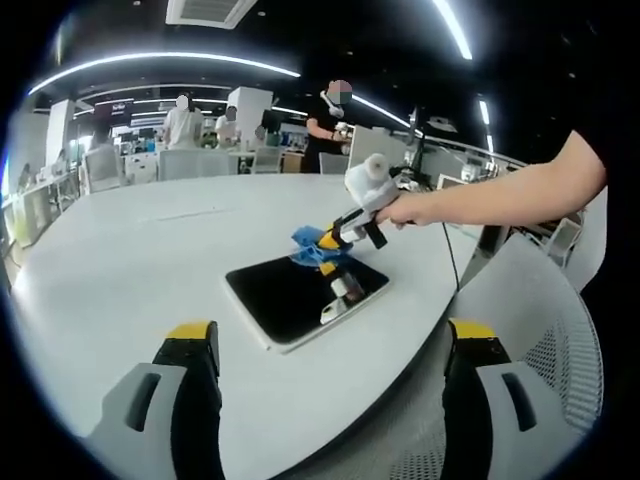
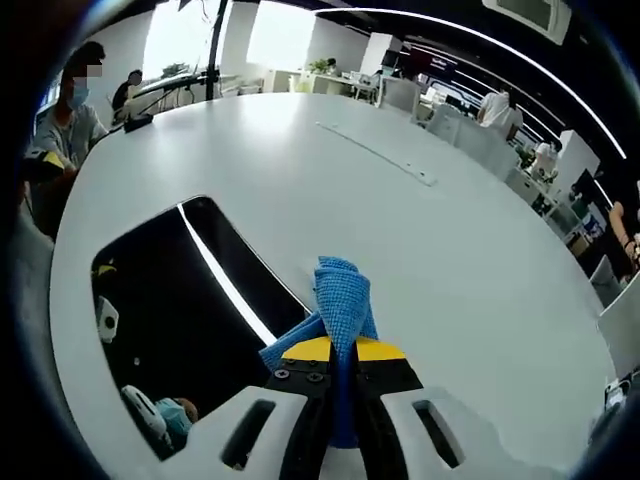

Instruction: Wipe the mirror surface with the cleaning cloth until all visible marks leave the cleaned area.

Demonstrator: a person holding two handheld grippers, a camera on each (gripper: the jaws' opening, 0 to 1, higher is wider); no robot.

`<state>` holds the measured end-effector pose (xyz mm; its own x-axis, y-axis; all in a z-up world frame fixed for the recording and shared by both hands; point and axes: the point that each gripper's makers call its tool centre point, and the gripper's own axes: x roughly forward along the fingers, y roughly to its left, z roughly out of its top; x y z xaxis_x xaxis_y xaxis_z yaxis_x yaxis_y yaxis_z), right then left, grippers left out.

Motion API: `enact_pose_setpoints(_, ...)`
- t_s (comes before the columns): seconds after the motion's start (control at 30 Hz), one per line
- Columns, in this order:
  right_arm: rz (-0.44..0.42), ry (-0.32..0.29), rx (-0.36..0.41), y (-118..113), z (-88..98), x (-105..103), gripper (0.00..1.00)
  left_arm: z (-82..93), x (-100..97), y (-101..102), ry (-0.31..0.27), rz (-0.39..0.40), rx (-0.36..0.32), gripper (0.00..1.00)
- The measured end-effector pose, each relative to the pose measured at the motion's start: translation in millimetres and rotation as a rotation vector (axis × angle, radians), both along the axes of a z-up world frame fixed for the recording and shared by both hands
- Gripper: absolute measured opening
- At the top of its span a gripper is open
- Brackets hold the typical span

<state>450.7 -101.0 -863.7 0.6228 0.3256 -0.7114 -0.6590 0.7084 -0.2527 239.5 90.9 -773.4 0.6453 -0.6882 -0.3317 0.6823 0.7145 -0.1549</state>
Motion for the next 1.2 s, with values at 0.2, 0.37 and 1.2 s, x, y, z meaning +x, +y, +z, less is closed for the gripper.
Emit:
enact_pose_setpoints(0.2, -0.025, -0.023, 0.015, -8.2, 12.8, -5.9, 0.00, 0.3, -1.0, -0.9, -0.003, -0.007, 0.002, 0.92)
enact_pose_setpoints(0.37, -0.034, -0.048, 0.011, -15.1, 24.7, -9.6, 0.00, 0.9, -1.2, -1.2, -0.007, -0.009, 0.000, 0.91)
enact_pose_setpoints(1.2, -0.244, 0.031, 0.120, -80.1, 34.2, -54.9, 0.01, -0.6, -2.6, -1.6, -0.001, -0.014, 0.011, 0.92)
